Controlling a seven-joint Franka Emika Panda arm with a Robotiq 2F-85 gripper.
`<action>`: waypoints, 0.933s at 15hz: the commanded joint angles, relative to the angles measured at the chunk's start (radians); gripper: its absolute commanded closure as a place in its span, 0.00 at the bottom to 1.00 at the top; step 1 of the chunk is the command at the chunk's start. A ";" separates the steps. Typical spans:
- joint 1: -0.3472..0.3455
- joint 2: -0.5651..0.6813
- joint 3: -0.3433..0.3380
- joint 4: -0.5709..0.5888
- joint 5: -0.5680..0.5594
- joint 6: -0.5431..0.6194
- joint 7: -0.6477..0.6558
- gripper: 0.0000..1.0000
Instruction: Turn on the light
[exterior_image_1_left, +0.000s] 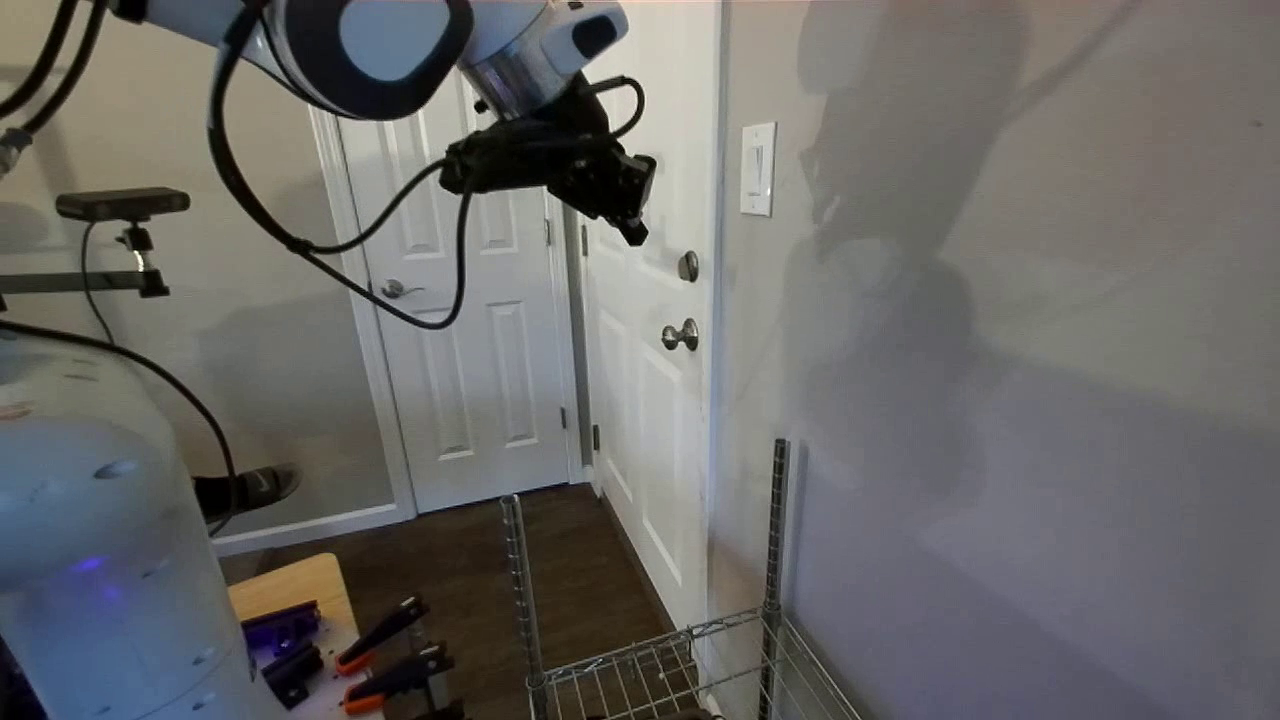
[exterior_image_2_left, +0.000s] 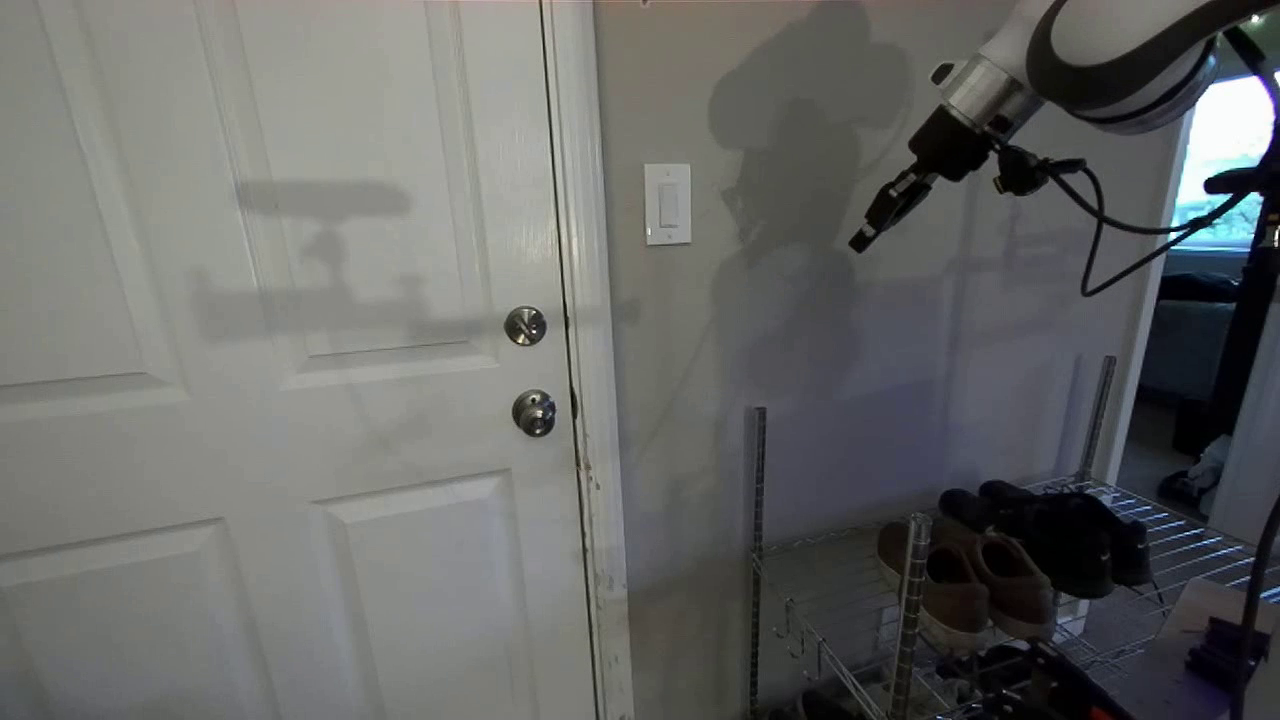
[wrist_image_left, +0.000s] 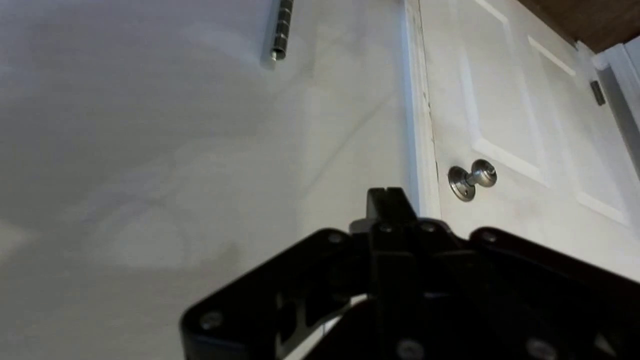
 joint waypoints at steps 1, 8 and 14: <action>0.077 0.049 -0.029 0.000 0.059 0.122 -0.063 0.96; 0.206 0.175 -0.042 0.053 0.099 0.271 -0.056 0.96; 0.265 0.272 -0.060 0.107 0.096 0.392 -0.057 0.95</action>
